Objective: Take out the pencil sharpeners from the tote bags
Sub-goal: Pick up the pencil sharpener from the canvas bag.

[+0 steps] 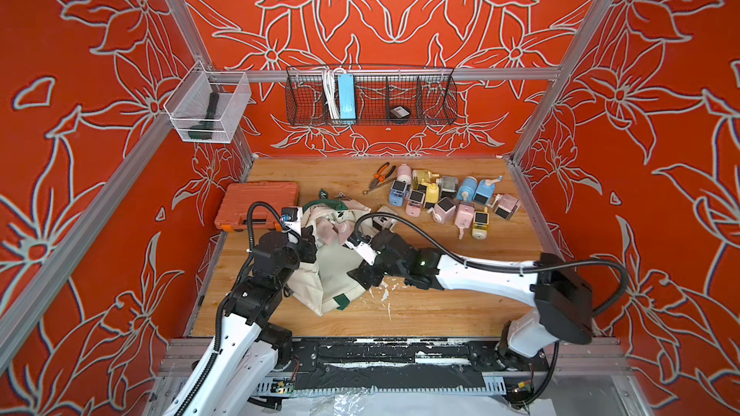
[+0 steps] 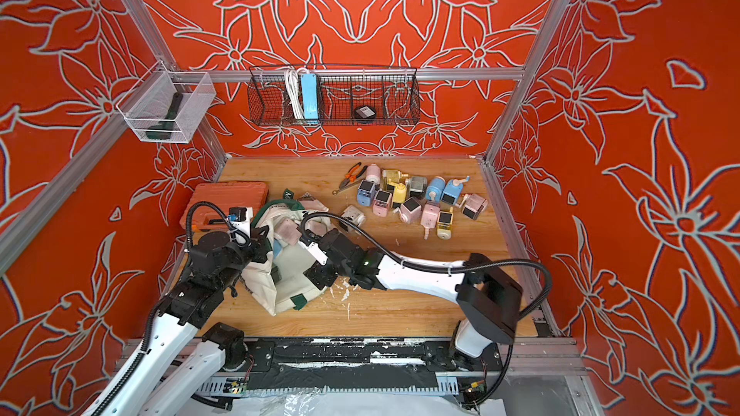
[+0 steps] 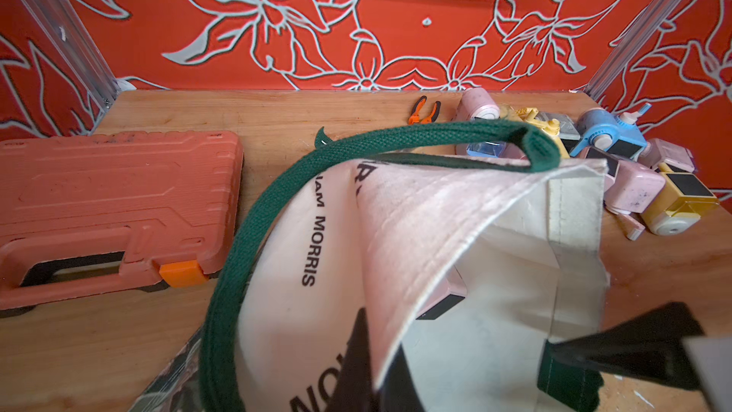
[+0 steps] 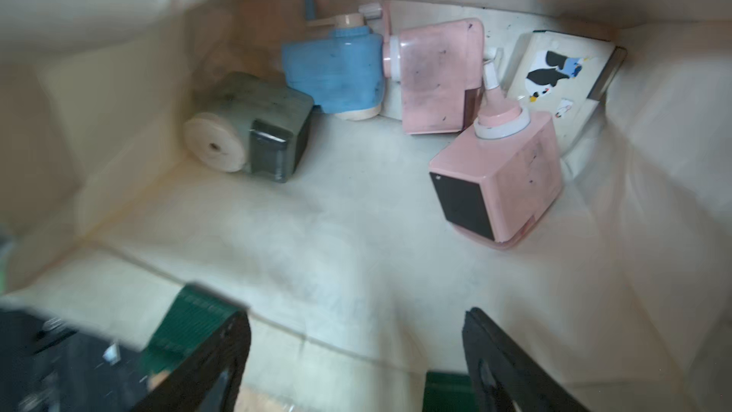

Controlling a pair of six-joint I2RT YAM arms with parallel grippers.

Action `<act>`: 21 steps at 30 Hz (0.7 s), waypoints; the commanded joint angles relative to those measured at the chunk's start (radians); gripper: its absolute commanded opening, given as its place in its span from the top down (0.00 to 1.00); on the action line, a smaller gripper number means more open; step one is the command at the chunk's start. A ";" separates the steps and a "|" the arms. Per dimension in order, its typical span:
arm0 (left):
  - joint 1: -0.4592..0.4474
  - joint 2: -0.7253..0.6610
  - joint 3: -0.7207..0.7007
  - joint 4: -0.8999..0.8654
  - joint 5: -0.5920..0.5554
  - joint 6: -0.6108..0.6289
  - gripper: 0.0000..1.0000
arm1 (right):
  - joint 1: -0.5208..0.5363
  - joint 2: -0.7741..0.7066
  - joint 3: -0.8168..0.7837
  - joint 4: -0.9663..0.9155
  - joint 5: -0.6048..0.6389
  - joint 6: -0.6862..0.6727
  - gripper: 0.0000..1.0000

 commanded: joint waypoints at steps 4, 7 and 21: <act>0.006 0.000 -0.006 0.030 0.000 0.000 1.00 | 0.002 0.195 0.177 -0.007 0.329 -0.047 0.06; 0.006 -0.002 -0.006 0.031 0.001 0.000 1.00 | 0.002 0.281 0.232 0.005 0.384 -0.074 0.04; 0.006 -0.004 -0.007 0.034 0.011 0.002 1.00 | 0.001 0.522 0.360 0.123 0.635 -0.143 0.08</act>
